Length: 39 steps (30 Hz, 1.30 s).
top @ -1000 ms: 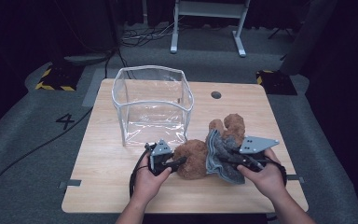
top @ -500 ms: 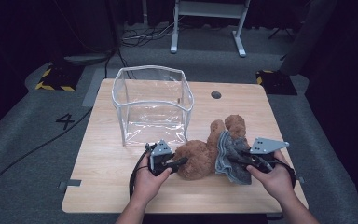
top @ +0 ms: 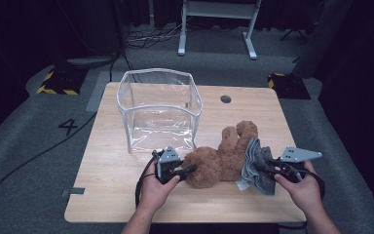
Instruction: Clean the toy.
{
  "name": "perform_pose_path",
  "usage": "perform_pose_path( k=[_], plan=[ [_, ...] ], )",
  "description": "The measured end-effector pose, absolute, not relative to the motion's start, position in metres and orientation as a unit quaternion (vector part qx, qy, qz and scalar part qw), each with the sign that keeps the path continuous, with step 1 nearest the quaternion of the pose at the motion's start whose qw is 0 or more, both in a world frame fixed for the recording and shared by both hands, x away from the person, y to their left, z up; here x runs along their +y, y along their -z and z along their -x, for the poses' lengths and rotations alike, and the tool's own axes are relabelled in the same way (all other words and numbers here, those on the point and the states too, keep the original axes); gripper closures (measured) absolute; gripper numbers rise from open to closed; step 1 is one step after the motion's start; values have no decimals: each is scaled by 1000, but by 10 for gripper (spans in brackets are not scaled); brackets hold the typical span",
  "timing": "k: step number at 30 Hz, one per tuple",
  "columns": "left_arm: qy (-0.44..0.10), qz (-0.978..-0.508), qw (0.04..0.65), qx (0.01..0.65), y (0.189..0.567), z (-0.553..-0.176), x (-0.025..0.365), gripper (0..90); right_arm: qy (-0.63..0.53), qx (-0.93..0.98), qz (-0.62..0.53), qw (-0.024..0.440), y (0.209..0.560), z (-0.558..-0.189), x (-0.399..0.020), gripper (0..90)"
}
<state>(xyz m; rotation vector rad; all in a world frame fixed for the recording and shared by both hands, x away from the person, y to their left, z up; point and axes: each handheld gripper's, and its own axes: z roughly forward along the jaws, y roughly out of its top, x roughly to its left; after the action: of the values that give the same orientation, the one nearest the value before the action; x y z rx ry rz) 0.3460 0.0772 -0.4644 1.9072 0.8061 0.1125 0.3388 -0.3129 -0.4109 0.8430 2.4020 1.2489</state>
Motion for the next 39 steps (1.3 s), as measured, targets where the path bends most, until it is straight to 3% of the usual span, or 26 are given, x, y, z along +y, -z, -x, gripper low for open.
perform_pose_path(
  k=[25, 33, 39],
  plan=[
    [-43, -785, 512, 346, 467, -348, 81, 674, -353, 847, -367, 151, 455, -357, -347, 725],
    [-46, -781, 513, 353, 467, -350, 82, 661, -382, 830, -367, 175, 423, -349, -361, 722],
    [-50, -782, 508, 356, 465, -348, 80, 665, -412, 830, -324, 191, 389, -335, -345, 722]
  ],
)
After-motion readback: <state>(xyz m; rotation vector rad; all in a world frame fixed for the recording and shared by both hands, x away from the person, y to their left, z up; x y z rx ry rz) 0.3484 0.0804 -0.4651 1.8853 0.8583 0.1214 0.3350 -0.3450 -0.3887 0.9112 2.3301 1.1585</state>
